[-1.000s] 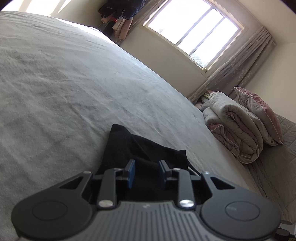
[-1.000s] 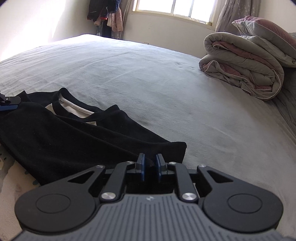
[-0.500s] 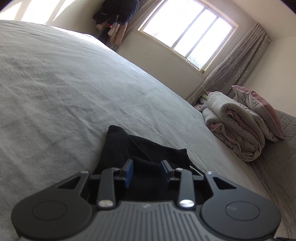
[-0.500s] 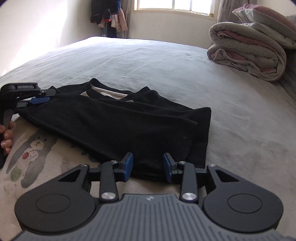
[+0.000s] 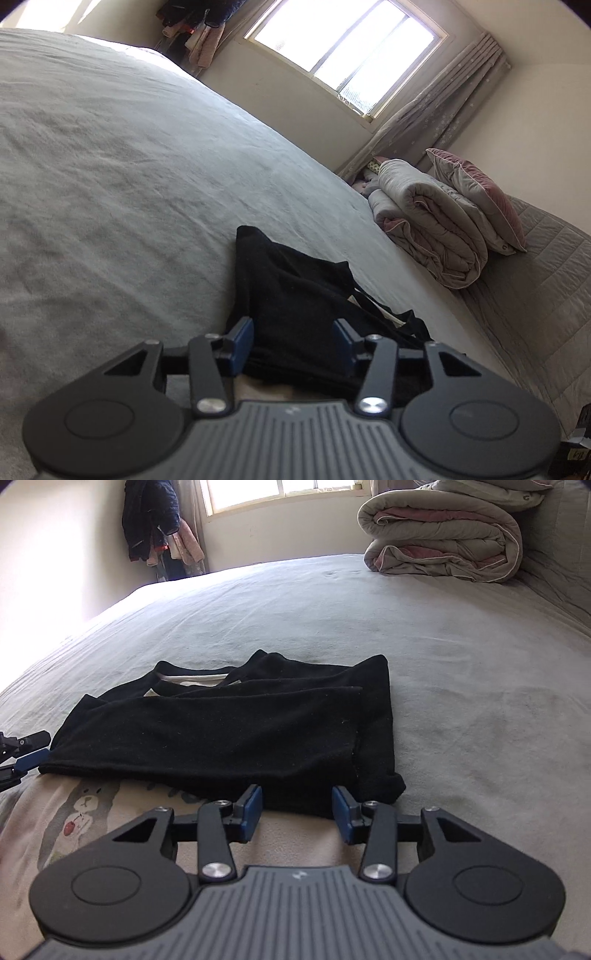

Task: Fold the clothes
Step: 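Release the black fabric with the left gripper and lift both grippers away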

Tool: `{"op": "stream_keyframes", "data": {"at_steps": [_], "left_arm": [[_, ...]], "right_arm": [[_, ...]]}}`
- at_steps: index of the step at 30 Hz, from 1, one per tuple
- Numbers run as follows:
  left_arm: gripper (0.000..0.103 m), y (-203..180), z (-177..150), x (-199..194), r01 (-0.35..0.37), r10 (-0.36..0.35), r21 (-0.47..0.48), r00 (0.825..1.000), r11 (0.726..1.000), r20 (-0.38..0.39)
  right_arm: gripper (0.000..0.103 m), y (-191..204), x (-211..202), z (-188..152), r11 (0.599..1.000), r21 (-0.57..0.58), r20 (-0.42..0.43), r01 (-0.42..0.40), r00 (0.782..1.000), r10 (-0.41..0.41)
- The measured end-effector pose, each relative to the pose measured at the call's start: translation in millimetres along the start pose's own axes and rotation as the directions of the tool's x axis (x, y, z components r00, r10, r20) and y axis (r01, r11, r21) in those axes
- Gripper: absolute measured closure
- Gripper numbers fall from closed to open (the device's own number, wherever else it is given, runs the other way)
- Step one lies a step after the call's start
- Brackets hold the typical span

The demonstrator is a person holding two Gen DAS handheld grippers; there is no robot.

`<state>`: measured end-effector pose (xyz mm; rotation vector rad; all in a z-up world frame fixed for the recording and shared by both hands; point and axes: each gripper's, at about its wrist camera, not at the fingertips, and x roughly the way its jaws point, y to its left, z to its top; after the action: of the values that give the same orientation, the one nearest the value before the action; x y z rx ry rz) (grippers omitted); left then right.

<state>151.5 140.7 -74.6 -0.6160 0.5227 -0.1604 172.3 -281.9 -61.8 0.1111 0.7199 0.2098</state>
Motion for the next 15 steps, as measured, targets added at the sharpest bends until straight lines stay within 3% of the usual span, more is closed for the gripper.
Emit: {"op": "stream_keyframes", "data": {"at_steps": [3, 10, 15], "left_arm": [[0.042, -2, 1, -15, -0.054, 0.054, 0.001, 0.998, 0.999, -0.022], [0.04, -5, -16, -49, -0.042, 0.038, -0.043, 0.996, 0.998, -0.083], [0.04, -8, -36, -69, -0.048, 0.051, 0.02, 0.989, 0.999, -0.14]], "right_arm": [[0.051, 0, -21, -5, 1.0, 0.016, 0.012, 0.007, 1.0, -0.007], [0.043, 1, -58, -22, 0.997, 0.083, 0.01, -0.005, 1.0, 0.004], [0.042, 5, -79, -41, 0.997, 0.073, 0.002, 0.004, 1.0, -0.004]]}}
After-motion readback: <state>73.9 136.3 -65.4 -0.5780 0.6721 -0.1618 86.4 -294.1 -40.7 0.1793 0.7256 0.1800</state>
